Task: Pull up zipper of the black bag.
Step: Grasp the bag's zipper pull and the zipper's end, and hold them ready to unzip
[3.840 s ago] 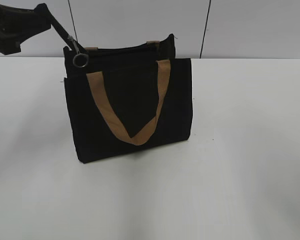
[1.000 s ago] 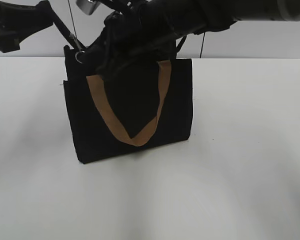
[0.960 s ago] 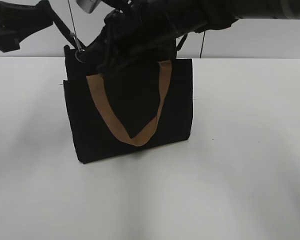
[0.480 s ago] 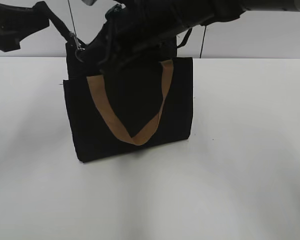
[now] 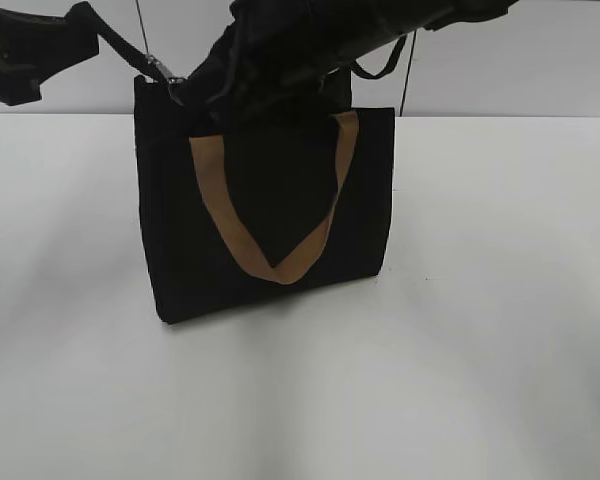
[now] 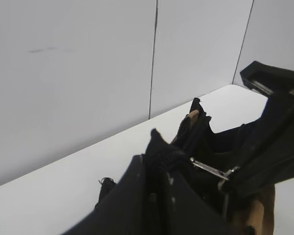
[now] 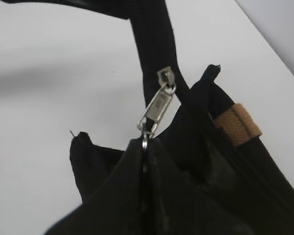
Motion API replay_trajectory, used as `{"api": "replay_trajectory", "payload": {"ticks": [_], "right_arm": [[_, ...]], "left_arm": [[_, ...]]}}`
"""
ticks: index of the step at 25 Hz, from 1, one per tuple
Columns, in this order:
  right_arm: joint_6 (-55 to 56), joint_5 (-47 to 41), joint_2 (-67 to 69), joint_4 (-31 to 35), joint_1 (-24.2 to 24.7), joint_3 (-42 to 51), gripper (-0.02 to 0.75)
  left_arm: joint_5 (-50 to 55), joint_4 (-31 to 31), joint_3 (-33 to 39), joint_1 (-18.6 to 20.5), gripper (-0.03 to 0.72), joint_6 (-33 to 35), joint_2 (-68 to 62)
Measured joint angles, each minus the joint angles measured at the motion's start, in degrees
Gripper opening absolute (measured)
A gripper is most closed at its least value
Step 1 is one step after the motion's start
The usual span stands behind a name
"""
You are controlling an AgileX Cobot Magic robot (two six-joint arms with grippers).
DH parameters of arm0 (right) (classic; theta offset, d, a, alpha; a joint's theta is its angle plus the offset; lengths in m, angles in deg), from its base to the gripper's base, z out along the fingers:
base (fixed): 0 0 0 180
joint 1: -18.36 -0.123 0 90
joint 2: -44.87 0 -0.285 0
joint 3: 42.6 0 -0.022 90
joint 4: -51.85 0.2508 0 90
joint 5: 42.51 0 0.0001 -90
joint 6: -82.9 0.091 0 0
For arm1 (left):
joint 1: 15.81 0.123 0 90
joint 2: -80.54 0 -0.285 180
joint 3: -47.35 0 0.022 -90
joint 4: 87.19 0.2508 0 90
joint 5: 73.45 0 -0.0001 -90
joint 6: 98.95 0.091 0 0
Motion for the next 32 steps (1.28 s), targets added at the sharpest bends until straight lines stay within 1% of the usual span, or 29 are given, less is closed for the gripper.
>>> {"api": "replay_trajectory", "payload": {"ticks": [2,8,13,18,22,27,32], "right_arm": [[2.51,0.15,0.00,0.89,0.09,0.00,-0.015],[7.44,0.59,1.34,8.84,0.09,0.00,-0.015],[11.99,0.71,2.34,10.84,0.09,0.00,-0.015],[13.39,0.65,2.50,10.13,0.09,0.00,-0.015],[15.98,0.54,2.62,7.33,0.09,0.00,-0.015],[16.97,0.48,2.62,6.23,0.09,0.00,-0.014],[17.02,-0.68,3.39,5.38,0.09,0.00,0.022]], "left_arm": [[0.00,0.50,0.00,0.00,0.023,0.00,0.00],[-0.32,2.11,0.00,0.00,0.023,0.00,0.00],[-1.11,3.06,0.00,0.00,0.022,0.00,-0.05],[-1.35,5.31,0.00,0.00,0.022,0.00,-0.05],[-1.42,5.53,0.00,0.00,0.022,0.00,-0.05],[-1.42,5.64,0.00,0.00,0.022,0.00,-0.05],[-1.42,5.69,0.00,0.00,0.022,0.00,-0.05]]}}
